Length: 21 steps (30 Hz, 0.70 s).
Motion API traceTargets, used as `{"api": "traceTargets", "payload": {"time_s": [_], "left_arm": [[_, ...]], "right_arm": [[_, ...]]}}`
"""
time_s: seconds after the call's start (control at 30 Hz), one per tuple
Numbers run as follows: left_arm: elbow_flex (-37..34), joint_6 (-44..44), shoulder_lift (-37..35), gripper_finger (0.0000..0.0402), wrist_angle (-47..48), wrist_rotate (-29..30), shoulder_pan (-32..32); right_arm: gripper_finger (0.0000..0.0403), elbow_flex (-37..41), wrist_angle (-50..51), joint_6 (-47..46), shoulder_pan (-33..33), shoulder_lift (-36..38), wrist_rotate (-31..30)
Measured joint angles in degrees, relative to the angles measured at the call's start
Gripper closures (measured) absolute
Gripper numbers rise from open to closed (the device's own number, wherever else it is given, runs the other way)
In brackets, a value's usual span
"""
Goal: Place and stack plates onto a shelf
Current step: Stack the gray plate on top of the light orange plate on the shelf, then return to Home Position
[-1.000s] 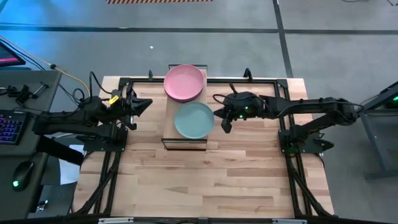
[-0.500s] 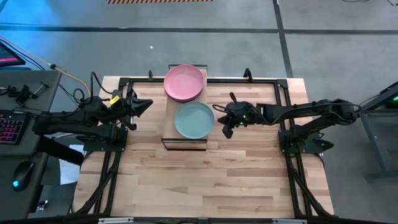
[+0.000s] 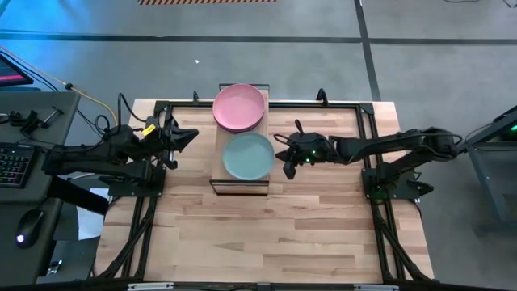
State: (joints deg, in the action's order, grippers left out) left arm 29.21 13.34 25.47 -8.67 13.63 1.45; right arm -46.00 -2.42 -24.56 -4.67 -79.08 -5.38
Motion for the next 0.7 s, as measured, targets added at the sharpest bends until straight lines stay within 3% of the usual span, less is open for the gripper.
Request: {"api": "traceTargets", "payload": {"time_s": [0.2,0.7], "left_arm": [[0.00,0.02,0.00,0.0401,0.00,0.00,0.00],[0.00,0.00,0.00,0.0401,1.81,0.00,0.02]], "right_arm": [[0.0403,0.00,-5.03,-2.13,0.43,-1.90,0.79],[0.0403,0.00,-5.68,-2.09,-0.52,-1.13,3.52]]}}
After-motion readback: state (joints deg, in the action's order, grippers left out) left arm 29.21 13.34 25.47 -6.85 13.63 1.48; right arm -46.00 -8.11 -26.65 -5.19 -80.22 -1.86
